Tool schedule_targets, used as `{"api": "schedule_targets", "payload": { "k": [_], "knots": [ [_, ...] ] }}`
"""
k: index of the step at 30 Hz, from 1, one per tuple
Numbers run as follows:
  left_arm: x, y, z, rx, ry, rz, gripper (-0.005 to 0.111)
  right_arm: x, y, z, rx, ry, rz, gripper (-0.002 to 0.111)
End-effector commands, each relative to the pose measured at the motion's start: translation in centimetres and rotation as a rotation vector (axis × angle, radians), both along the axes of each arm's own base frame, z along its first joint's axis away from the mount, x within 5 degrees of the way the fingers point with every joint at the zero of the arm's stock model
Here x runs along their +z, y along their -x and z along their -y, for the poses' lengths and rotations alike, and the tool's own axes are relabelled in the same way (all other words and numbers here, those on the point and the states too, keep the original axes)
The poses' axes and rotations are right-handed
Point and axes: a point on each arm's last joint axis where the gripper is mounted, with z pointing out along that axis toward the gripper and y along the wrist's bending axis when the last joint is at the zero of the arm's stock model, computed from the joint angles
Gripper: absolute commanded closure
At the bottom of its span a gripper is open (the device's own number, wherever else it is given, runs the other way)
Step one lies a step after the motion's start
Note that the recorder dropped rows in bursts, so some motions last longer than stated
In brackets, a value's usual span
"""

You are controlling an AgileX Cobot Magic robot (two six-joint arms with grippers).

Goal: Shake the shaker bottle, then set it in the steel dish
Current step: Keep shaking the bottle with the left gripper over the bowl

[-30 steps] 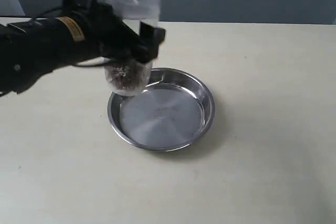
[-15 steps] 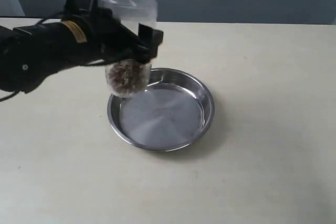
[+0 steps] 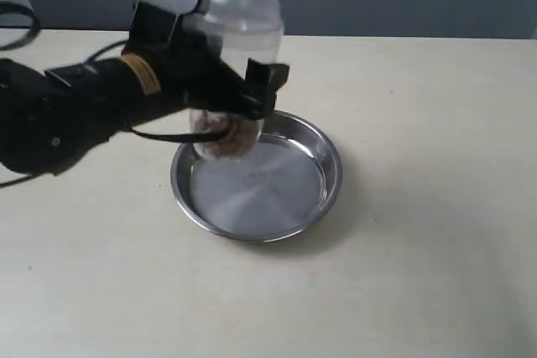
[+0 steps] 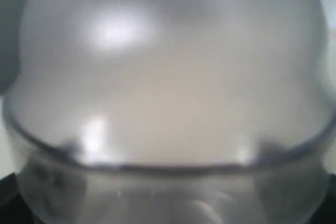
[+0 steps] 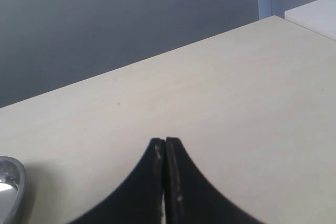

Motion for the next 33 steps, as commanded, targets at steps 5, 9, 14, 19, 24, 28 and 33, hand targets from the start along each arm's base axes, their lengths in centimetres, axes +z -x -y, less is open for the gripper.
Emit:
{"api": "schedule_targets", "payload": {
  "k": [5, 9, 14, 19, 24, 28, 33],
  "knots": [
    [-3.1, -1.3, 0.0, 0.078, 0.027, -0.145, 0.106, 0.0, 0.0, 0.0, 0.0, 0.01, 0.008, 0.109],
    [5.4, 0.3, 0.7, -0.053, 0.098, 0.249, 0.106, 0.0, 0.0, 0.0, 0.0, 0.01, 0.008, 0.109],
    [5.3, 0.2, 0.3, -0.007, 0.102, 0.143, 0.106, 0.0, 0.0, 0.0, 0.0, 0.01, 0.008, 0.109],
    [-0.7, -0.3, 1.0, 0.023, 0.091, -0.072, 0.106, 0.0, 0.0, 0.0, 0.0, 0.01, 0.008, 0.109],
    [8.8, 2.7, 0.9, -0.116, 0.182, 0.37, 0.106, 0.0, 0.0, 0.0, 0.0, 0.01, 0.008, 0.109],
    [-2.2, 0.7, 1.0, -0.015, 0.037, -0.071, 0.106, 0.0, 0.0, 0.0, 0.0, 0.01, 0.008, 0.109],
    [5.2, 2.0, 0.7, -0.067, 0.123, 0.222, 0.106, 0.0, 0.0, 0.0, 0.0, 0.01, 0.008, 0.109]
  ]
}}
